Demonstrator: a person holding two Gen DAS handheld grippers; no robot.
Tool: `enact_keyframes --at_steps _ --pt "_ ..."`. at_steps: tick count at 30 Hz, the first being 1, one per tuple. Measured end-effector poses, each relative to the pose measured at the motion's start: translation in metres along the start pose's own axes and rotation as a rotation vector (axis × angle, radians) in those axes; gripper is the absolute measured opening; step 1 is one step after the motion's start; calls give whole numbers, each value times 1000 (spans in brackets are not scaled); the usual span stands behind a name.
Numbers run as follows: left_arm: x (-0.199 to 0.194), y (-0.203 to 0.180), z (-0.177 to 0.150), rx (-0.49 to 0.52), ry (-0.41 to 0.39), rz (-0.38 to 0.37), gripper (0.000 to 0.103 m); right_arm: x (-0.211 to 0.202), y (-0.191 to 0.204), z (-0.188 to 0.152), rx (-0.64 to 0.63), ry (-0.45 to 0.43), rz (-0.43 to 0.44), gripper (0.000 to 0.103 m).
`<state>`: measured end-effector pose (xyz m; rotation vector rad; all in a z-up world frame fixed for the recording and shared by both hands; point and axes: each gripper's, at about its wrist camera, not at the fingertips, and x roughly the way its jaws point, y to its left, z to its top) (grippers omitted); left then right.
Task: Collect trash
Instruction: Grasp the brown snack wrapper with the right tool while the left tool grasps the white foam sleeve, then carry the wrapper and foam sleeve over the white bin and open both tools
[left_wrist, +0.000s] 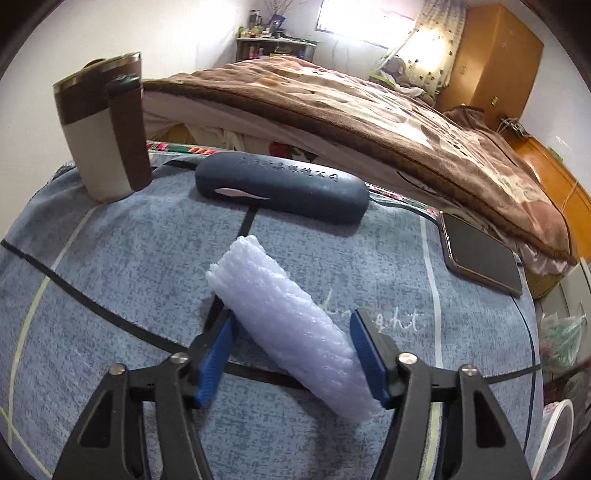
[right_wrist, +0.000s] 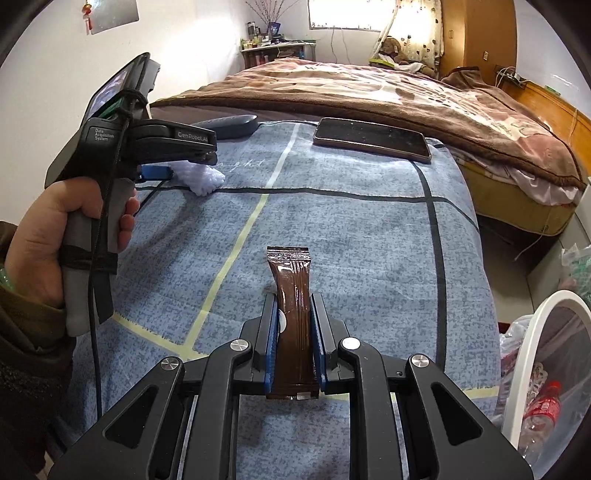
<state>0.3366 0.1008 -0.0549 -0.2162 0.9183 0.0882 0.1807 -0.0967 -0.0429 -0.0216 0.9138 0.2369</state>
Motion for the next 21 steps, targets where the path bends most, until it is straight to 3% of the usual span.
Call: enact_keyframes --at_steps 7,13,21 --pt "-5 -5 -4 36 6 -9 39 -4 -2 0 10 -12 -4 19" --pt "-21 -8 -11 76 -10 -31 32 -8 -4 1 25 -22 -3 19" --pt "-44 -11 -19 120 -39 -47 31 -20 -8 0 45 -48 -8 19"
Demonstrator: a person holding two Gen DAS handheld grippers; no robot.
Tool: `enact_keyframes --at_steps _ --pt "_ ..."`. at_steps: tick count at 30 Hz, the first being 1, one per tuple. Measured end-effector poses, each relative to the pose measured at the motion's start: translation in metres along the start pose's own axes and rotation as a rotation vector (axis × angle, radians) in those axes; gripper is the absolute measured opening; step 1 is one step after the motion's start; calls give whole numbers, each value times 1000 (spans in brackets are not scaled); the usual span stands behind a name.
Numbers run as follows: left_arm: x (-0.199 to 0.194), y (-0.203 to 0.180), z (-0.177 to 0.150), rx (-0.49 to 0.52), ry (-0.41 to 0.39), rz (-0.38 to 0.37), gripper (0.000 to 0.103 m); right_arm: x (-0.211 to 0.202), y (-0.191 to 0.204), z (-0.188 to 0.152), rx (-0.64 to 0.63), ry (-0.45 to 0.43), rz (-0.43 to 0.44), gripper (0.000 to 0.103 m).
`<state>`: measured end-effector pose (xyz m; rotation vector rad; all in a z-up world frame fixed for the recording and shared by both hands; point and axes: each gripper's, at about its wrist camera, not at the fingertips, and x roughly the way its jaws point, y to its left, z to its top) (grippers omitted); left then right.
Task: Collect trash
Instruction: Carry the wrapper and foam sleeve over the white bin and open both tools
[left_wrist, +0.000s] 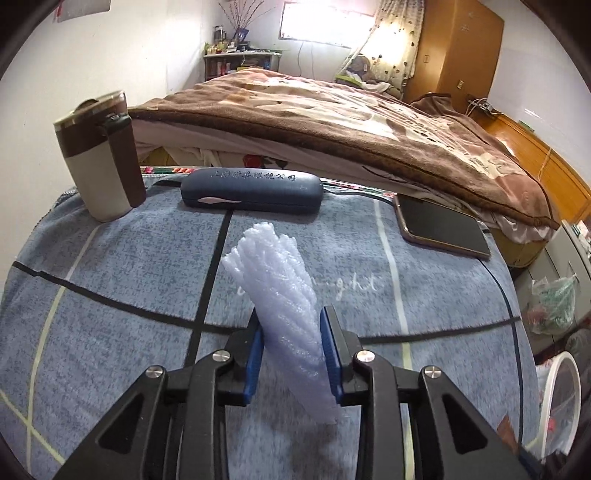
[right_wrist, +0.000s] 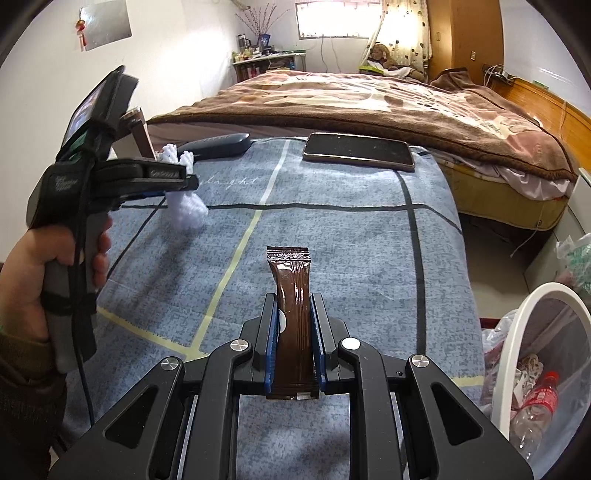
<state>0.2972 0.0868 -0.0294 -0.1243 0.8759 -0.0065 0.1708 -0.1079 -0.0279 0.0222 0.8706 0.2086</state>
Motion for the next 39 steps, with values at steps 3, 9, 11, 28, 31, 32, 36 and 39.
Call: enact_keyframes --at_steps 3,9,11,28,31,32,36,39 --pt "-12 -1 -4 5 -7 -12 31 -5 -2 0 12 -13 2 19" --pt "-34 -8 -18 43 -19 -46 31 -19 -7 0 32 -47 0 19" --pt "-42 -11 -24 62 -19 -60 31 -24 -8 -1 38 -57 0 19" --pt "-102 -51 -60 182 -81 -115 31 -66 -29 -14 89 -132 -29 19" --pt "-110 -62 -66 198 -91 -139 31 -73 -34 -17 99 -144 -41 19" --pt "-113 -66 -67 207 -100 -142 31 -75 -38 -19 106 -147 -46 19" --pt "-121 -82 -74 217 -104 -188 31 -82 -47 -23 121 -155 -66 19" --pt "-123 -96 -79 240 -100 -213 31 -88 -57 -27 137 -164 -84 19"
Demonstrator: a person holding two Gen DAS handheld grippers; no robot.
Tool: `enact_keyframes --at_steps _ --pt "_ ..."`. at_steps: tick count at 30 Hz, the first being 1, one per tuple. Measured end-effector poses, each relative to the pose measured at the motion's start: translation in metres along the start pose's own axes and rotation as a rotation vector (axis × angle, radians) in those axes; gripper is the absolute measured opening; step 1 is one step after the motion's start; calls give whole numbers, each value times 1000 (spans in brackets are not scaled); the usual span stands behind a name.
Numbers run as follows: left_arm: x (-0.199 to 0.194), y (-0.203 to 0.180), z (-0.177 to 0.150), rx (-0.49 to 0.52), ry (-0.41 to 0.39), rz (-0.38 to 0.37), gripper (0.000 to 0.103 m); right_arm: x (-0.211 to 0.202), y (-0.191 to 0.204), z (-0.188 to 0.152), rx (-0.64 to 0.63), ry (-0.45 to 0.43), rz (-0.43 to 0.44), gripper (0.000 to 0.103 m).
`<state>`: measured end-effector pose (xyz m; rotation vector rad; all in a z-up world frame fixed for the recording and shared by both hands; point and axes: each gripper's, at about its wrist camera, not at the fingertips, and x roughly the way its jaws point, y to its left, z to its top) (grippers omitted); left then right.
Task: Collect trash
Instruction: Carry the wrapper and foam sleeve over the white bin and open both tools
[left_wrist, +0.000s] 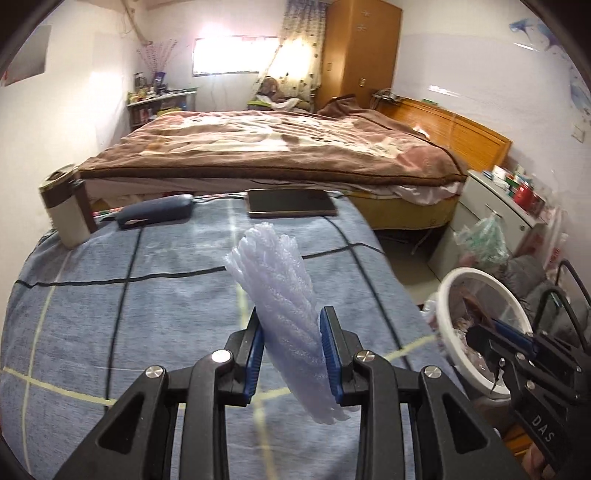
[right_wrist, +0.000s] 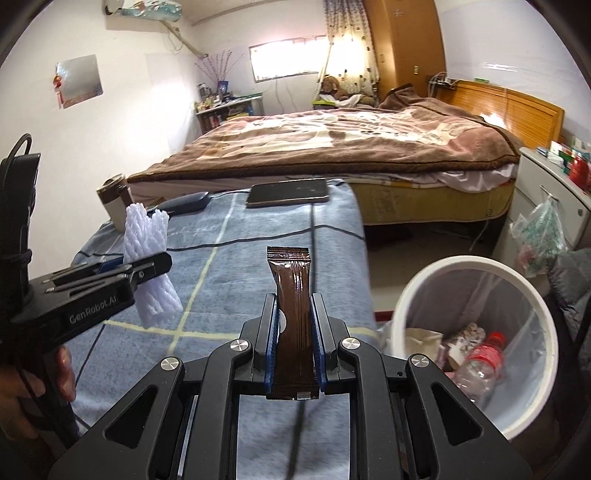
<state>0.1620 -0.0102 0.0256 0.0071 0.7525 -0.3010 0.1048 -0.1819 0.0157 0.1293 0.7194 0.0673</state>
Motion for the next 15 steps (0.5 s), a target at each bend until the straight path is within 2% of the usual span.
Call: enact_keyframes --at_steps 15 --pt "3 -83 -8 94 12 -135 31 -28 -56 -9 74 -37 -106 19"
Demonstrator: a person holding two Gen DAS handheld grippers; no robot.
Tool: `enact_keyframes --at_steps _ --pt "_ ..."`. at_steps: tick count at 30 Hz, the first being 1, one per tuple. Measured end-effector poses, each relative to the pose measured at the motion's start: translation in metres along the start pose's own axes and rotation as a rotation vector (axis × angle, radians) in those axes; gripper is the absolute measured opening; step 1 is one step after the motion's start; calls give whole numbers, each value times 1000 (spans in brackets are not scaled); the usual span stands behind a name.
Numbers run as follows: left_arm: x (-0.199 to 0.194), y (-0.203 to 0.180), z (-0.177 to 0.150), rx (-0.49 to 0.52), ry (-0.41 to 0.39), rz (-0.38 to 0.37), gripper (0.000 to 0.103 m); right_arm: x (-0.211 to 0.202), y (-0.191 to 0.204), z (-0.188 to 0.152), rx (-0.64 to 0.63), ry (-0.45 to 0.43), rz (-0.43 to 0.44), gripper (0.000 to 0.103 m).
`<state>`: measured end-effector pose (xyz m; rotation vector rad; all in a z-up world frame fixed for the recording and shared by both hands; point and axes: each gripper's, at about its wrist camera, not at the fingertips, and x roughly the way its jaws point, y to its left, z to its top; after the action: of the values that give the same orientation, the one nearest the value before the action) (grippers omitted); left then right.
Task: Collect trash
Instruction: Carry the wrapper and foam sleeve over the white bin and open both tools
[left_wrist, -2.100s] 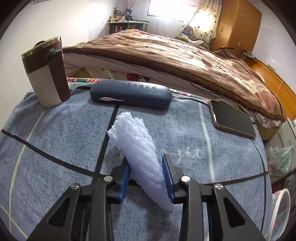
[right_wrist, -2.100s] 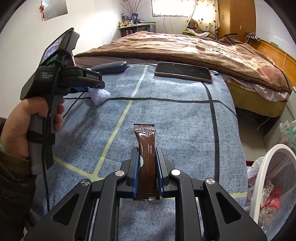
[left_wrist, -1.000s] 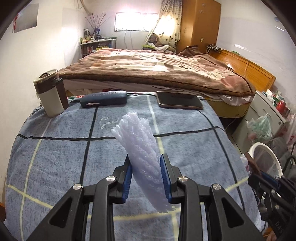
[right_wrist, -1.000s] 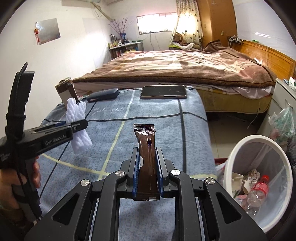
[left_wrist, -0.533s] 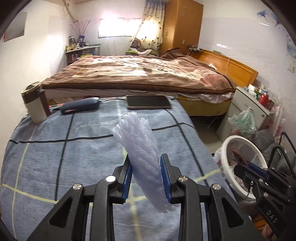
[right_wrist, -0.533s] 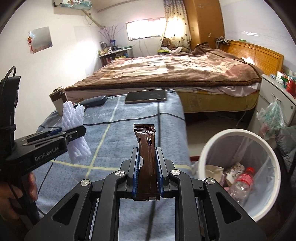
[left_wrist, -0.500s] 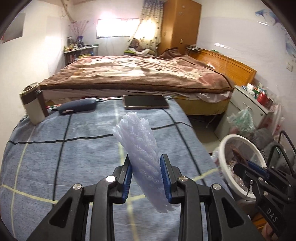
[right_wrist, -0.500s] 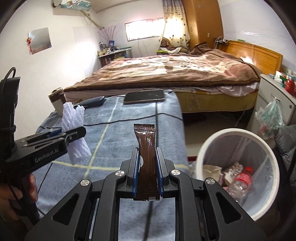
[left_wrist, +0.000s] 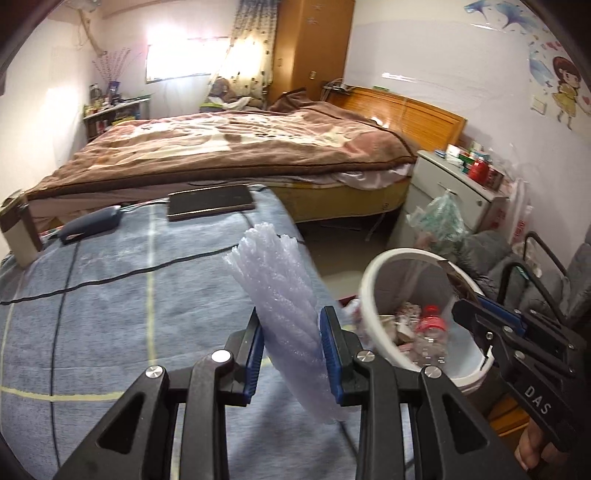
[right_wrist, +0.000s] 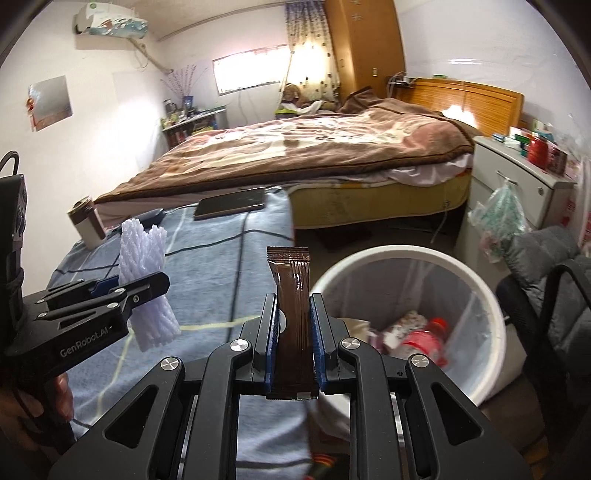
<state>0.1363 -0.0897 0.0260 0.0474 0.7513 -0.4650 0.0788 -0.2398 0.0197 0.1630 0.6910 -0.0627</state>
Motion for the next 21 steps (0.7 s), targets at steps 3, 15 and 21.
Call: enact_keyframes --at_steps 3,15,21 --pt "2 -18 1 28 -2 -13 31 -3 -13 -1 18 -6 -20 19" --pt "31 -80 4 100 44 -104 31 -6 -71 -7 90 17 -110 19" --pt "44 -105 2 138 67 -116 32 -4 -89 -13 119 40 -129 19"
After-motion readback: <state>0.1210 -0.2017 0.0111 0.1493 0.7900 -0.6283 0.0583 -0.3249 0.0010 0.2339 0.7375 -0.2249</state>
